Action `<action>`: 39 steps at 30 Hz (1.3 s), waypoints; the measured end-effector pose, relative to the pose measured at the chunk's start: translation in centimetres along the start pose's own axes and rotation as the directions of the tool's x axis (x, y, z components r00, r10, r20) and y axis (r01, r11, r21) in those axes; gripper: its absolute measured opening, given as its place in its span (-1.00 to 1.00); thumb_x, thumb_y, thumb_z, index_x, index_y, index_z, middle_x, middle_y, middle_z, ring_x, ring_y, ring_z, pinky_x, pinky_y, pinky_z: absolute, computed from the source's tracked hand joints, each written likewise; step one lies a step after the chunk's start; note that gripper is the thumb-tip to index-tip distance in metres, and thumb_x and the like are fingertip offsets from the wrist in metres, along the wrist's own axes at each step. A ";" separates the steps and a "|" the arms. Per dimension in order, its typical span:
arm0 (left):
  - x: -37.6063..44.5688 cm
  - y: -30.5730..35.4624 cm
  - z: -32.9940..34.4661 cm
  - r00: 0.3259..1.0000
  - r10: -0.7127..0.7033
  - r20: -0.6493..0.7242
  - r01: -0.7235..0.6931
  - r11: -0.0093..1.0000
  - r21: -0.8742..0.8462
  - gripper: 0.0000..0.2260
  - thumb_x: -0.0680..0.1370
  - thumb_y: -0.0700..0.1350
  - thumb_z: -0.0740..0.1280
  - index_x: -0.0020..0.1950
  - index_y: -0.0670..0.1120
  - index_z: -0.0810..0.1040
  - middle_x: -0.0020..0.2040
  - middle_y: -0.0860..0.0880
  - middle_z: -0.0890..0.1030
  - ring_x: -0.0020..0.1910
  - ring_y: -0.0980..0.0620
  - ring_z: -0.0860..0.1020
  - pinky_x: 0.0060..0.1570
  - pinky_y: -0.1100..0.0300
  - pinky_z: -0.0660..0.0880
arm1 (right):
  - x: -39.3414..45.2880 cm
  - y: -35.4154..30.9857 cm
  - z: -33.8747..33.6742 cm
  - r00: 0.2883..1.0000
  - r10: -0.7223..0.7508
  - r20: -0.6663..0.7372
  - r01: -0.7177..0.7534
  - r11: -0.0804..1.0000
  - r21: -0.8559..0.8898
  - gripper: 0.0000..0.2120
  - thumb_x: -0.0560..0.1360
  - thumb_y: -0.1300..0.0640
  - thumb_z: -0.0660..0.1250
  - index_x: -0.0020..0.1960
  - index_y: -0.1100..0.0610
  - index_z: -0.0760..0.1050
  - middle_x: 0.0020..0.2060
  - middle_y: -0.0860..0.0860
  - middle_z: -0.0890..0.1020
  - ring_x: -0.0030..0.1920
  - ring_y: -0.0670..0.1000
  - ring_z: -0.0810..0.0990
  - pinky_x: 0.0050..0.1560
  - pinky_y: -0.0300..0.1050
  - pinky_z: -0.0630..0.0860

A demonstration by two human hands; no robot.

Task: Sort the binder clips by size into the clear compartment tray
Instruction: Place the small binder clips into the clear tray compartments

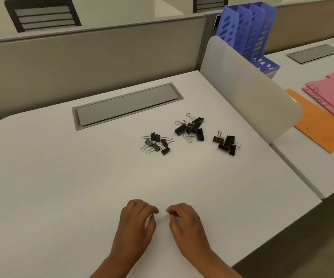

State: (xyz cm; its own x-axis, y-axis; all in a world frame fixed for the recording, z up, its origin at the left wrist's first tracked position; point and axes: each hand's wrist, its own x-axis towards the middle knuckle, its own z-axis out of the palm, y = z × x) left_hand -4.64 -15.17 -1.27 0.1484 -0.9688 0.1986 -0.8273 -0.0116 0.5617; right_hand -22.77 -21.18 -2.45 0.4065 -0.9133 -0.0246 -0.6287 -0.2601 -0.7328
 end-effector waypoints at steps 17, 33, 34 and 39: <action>16.3 3.1 7.4 0.962 -0.244 -0.124 0.258 0.959 0.116 -0.58 0.54 -0.26 0.44 0.39 -0.05 0.55 0.45 -0.12 0.45 0.40 -0.18 0.43 0.30 -0.13 0.50 | 16.3 7.6 -8.0 0.985 -0.040 -0.166 0.048 0.998 0.045 -0.69 0.58 0.24 0.41 0.29 0.02 0.56 0.17 -0.10 0.54 0.12 -0.04 0.55 0.12 -0.02 0.61; 18.3 -4.0 6.5 0.927 -0.326 -0.183 0.348 0.932 0.103 -0.93 0.63 -0.04 0.41 0.07 -0.01 0.63 0.13 0.04 0.48 0.13 0.00 0.46 0.19 0.15 0.32 | 21.7 4.2 -0.7 0.966 -0.131 -0.223 0.122 0.991 -0.054 -0.75 0.48 0.05 0.47 0.15 0.02 0.63 0.03 -0.07 0.58 0.02 0.03 0.55 0.06 0.00 0.55; 18.3 -4.0 6.6 0.929 -0.323 -0.182 0.344 0.934 0.096 -0.94 0.63 -0.05 0.42 0.04 -0.02 0.63 0.12 0.02 0.47 0.09 -0.01 0.48 0.16 0.16 0.32 | 21.7 4.1 -0.9 0.965 -0.106 -0.239 0.114 0.993 0.017 -0.73 0.46 0.08 0.47 0.16 0.03 0.62 0.03 -0.07 0.57 0.01 0.01 0.57 0.08 -0.04 0.56; 17.9 -3.1 5.5 0.883 -0.427 -0.195 0.405 0.903 -0.142 -0.92 0.62 -0.08 0.46 0.09 -0.02 0.62 0.15 0.07 0.43 -0.07 0.14 0.58 -0.01 0.18 0.51 | 21.3 3.6 -2.1 0.967 0.023 -0.255 0.067 0.939 0.338 -0.78 0.49 0.19 0.32 0.13 0.14 0.59 0.03 -0.04 0.53 -0.04 -0.12 0.60 0.02 -0.17 0.57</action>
State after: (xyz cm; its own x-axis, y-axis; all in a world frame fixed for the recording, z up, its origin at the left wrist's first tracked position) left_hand -2.42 -33.83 -3.92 0.5899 -0.8022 0.0919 -0.6097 -0.3679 0.7021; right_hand -17.79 -42.25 -4.21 0.2098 -0.9687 0.1325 -0.3388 -0.1992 -0.9195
